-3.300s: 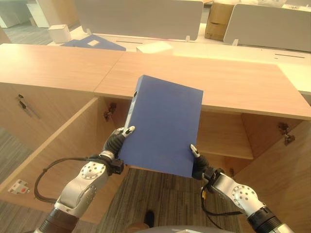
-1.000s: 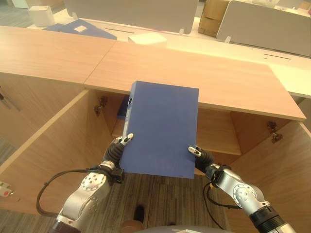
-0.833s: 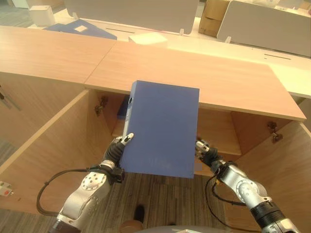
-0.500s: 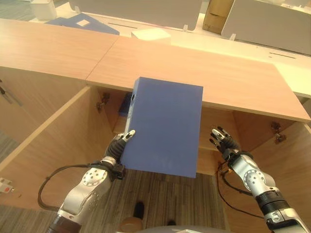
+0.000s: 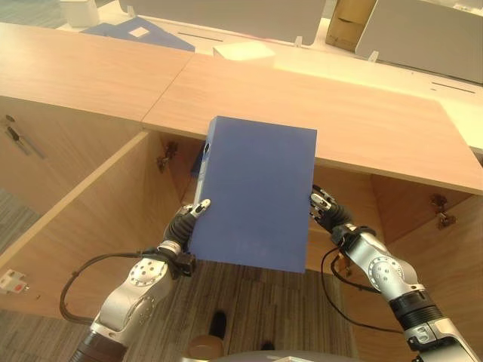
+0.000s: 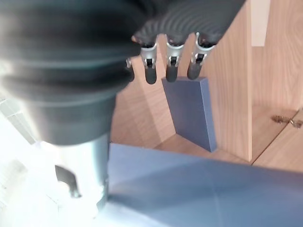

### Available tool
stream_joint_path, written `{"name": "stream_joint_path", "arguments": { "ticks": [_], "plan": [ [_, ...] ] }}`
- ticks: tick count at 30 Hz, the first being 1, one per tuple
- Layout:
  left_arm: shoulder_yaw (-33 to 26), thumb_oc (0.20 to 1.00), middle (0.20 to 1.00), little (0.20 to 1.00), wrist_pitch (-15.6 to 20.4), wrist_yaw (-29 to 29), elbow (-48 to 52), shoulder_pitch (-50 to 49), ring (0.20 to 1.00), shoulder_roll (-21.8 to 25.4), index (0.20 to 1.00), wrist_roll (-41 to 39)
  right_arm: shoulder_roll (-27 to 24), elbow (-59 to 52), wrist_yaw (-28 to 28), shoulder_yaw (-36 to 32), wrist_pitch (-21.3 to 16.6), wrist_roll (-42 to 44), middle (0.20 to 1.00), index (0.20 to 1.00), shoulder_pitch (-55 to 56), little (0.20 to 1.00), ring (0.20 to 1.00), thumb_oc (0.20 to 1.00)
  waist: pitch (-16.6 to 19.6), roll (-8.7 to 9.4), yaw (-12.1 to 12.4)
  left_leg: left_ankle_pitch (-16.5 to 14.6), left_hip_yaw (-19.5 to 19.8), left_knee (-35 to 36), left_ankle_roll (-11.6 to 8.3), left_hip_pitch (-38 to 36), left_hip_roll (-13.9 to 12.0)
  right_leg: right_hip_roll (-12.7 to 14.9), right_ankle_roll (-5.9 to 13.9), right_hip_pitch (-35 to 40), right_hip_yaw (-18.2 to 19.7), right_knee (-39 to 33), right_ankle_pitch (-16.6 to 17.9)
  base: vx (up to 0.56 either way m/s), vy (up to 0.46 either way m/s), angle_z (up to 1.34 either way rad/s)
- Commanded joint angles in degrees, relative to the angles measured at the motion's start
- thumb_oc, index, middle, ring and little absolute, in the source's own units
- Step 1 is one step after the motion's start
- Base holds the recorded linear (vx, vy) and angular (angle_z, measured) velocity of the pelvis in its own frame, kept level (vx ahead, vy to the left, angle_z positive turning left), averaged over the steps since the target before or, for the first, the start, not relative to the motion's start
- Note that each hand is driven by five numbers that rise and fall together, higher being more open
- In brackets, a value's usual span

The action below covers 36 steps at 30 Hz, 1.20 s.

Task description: Put the empty folder in the office cabinet

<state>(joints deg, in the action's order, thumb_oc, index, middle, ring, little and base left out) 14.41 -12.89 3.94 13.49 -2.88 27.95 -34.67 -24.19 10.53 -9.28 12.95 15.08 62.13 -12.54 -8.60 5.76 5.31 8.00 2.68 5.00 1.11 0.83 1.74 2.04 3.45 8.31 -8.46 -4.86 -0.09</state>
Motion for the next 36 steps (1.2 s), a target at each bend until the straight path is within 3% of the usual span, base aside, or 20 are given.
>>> {"name": "stream_joint_path", "arguments": {
  "ticks": [1, 14, 16, 19, 20, 21, 22, 26, 36],
  "plan": [
    [0.71, 0.200, 0.200, 0.200, 2.39, -0.02, -0.42, -0.36, 0.200, 0.76, 0.200, 0.13, -0.39, -6.16, -1.57, 0.69, -0.76, 3.43, 1.000, 1.000, -2.18, 1.000, 1.000, 1.000, 2.29, 0.01, 0.38, -10.12, -1.86, 0.00, 2.48, -4.48, 2.36, 0.52, 3.88, -4.13, -0.29, -0.13, 4.99, 0.00, 0.000, 0.00],
    [1.53, 0.200, 0.200, 0.200, 2.63, 0.22, -0.24, -0.74, 0.200, 0.86, 0.200, -0.41, -1.52, -11.73, -4.10, 1.40, 1.49, 6.79, 1.000, 1.000, -0.62, 1.000, 1.000, 1.000, 2.12, 0.11, -0.13, -10.11, -2.12, 0.00, 2.39, -4.65, 2.23, 0.36, 3.92, -4.17, 0.32, -0.14, 5.02, 0.00, 0.000, 0.00],
    [3.32, 0.200, 0.200, 0.200, 2.39, -0.50, -0.39, 0.42, 0.200, 0.71, 0.200, -0.44, 0.14, -13.56, -5.13, 5.93, 3.56, 7.00, 1.000, 1.000, -5.73, 1.000, 1.000, 1.000, 1.92, 0.21, 0.50, -9.95, -1.95, 0.00, 2.26, -4.67, 2.22, 0.36, 3.82, -4.09, 0.26, -0.14, 4.90, 0.00, 0.000, 0.00],
    [3.93, 0.200, 0.200, 0.200, 2.63, -0.90, -0.81, 1.06, 0.200, 0.63, 0.200, -0.66, 0.73, -14.15, -4.97, 7.53, 4.90, 6.75, 1.000, 1.000, -7.49, 1.000, 1.000, 1.000, 1.96, 0.19, 0.62, -9.88, -1.93, 0.00, 2.16, -4.64, 2.21, 0.36, 3.78, -4.11, 0.26, -0.14, 4.84, 0.00, 0.000, 0.00],
    [4.65, 0.200, 0.200, 0.200, 2.89, -1.41, -1.25, 1.68, 0.200, 0.31, 0.200, -0.86, 1.68, -15.11, -5.03, 10.36, 6.87, 7.69, 0.617, 0.617, -9.11, 0.617, 0.617, 0.617, 2.12, 0.06, 0.82, -9.78, -1.95, 0.00, 1.98, -4.64, 2.16, 0.41, 3.68, -4.14, 0.21, -0.14, 4.76, 0.00, 0.000, 0.00],
    [4.65, 0.200, 0.200, 0.200, 2.89, -1.41, -1.25, 1.68, 0.200, 0.31, 0.200, -0.86, 1.68, -15.11, -5.03, 10.36, 6.87, 7.69, 0.617, 0.617, -9.11, 0.617, 0.617, 0.617, 2.12, 0.06, 0.82, -9.78, -1.95, 0.00, 1.98, -4.64, 2.16, 0.41, 3.68, -4.14, 0.21, -0.14, 4.76, 0.02, 0.045, 0.04],
    [5.04, 0.200, 0.200, 0.200, 2.99, -1.88, -1.06, 1.69, 0.200, 0.28, 0.200, -1.04, 1.90, -16.63, -3.93, 12.48, 8.24, 8.33, 0.200, 0.200, -9.81, 0.200, 0.200, 0.200, 2.35, -0.06, 0.97, -9.77, -1.93, 0.00, 1.90, -4.64, 2.18, 0.45, 3.60, -4.08, 0.08, -0.14, 4.63, 0.03, 0.065, 0.02],
    [5.58, 0.200, 0.200, 0.200, 3.18, -2.46, -0.49, 0.91, 0.200, 0.52, 0.200, -1.25, 2.50, -17.08, -2.03, 16.30, 9.78, 9.54, 0.200, 0.200, -9.90, 0.200, 0.200, 0.200, 2.79, -0.32, 1.58, -9.59, -1.56, 0.00, 1.93, -4.40, 2.43, 0.72, 3.50, -4.01, -0.47, -0.14, 4.43, 0.01, 0.045, 0.04],
    [6.01, 0.200, 0.200, 0.200, 3.58, -0.97, -0.21, -0.06, 0.200, 1.48, 0.200, -1.53, 3.57, -14.00, -1.96, 18.62, 7.50, 8.56, 0.200, 0.200, -8.13, 0.200, 0.200, 0.200, 2.58, -0.46, 2.24, -9.43, -1.17, 0.00, 2.00, -4.09, 2.51, 1.14, 3.72, -4.00, -1.16, -0.14, 4.54, 0.00, 0.005, 0.03]
  ]
}}
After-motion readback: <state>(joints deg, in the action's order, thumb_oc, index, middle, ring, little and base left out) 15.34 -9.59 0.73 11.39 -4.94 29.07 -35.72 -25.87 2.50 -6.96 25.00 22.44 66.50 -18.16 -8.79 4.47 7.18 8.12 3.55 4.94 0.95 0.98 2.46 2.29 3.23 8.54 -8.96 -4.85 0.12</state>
